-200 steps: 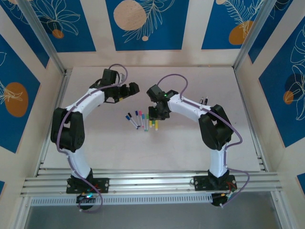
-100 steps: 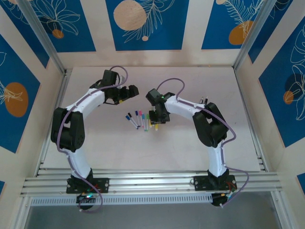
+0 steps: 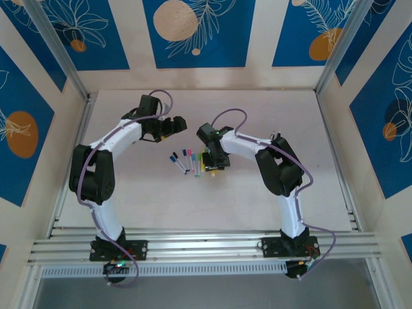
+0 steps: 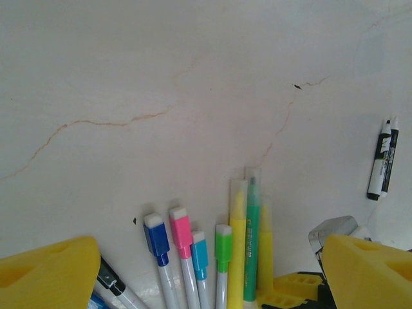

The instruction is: Open the pen caps

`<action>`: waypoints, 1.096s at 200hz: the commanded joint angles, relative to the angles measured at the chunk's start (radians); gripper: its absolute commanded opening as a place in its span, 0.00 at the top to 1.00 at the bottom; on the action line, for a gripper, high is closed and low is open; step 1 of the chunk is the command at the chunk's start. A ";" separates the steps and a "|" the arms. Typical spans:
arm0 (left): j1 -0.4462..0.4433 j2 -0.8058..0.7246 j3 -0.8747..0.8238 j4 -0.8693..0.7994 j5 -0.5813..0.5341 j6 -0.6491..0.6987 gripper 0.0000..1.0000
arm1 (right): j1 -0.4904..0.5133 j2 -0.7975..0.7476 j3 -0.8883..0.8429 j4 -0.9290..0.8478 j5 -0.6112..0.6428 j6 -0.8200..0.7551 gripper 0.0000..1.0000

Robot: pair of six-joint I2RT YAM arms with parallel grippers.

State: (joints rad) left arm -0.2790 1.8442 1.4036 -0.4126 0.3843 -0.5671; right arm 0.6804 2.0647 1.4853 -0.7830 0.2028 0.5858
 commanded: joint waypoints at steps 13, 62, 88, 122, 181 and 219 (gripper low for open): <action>-0.007 0.007 0.033 -0.034 -0.009 0.020 0.11 | 0.000 0.049 0.039 -0.058 0.047 0.000 0.74; -0.023 0.024 0.061 -0.080 -0.033 0.033 0.14 | -0.011 0.111 0.067 -0.071 0.080 0.005 0.74; -0.028 0.020 0.056 -0.074 -0.031 0.030 0.14 | -0.019 0.121 0.057 -0.063 0.076 0.010 0.76; -0.036 0.016 0.057 -0.068 -0.029 0.022 0.14 | -0.021 0.107 0.028 -0.058 0.084 0.012 0.91; -0.056 0.015 0.066 -0.066 -0.034 0.008 0.14 | -0.025 -0.037 -0.066 -0.016 0.084 -0.011 1.00; -0.076 0.026 0.078 -0.056 -0.021 -0.010 0.14 | -0.027 -0.240 -0.201 0.199 -0.094 -0.046 1.00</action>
State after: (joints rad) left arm -0.3313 1.8545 1.4418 -0.4614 0.3580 -0.5560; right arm 0.6594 1.9408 1.3331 -0.7120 0.2142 0.5697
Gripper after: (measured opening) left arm 0.857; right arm 0.056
